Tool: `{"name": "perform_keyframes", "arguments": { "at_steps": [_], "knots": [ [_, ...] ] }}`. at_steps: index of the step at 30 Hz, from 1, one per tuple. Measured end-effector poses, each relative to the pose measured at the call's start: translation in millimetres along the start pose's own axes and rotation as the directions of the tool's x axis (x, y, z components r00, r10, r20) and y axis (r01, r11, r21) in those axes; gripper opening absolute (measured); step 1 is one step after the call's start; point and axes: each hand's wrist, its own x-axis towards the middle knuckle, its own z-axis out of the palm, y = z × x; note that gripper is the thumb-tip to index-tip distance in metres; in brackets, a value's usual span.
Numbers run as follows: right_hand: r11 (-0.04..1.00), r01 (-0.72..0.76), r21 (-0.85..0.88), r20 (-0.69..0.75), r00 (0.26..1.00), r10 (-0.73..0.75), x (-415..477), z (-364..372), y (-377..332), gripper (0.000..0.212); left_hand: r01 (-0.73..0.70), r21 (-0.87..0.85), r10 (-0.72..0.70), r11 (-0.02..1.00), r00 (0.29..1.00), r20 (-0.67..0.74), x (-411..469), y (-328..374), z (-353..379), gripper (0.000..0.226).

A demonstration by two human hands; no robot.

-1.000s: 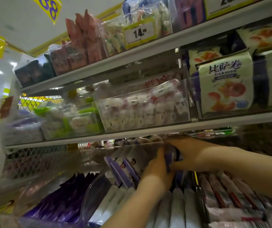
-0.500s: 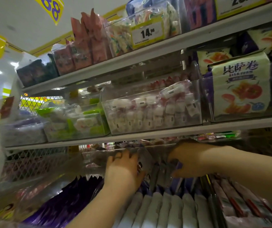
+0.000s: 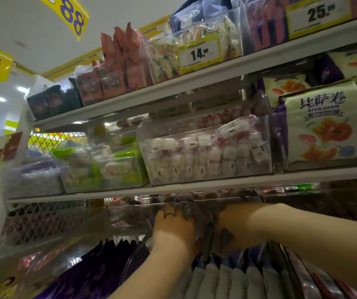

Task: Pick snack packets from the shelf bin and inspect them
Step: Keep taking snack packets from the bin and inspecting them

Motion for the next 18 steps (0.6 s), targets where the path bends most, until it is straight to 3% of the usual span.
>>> {"name": "perform_keyframes", "arguments": {
  "at_steps": [9,15,18],
  "knots": [
    [0.997,0.07,-0.044,0.075,0.995,-0.066,10.9,-7.5,-23.5,0.033,-0.104,-0.112,0.091,0.988,0.989,-0.114,-3.2,-2.5,5.6,0.059],
    [0.997,0.05,-0.059,0.148,0.988,-0.041,23.9,-4.5,-28.1,0.034,-0.09,-0.335,0.066,0.938,0.994,-0.082,-3.0,-2.3,10.0,0.044],
    [0.996,0.072,-0.06,0.201,0.978,-0.058,31.2,-2.4,-29.2,0.034,-0.111,-0.439,0.024,0.892,0.98,-0.198,-5.0,-6.3,13.7,0.037]
  ]
}}
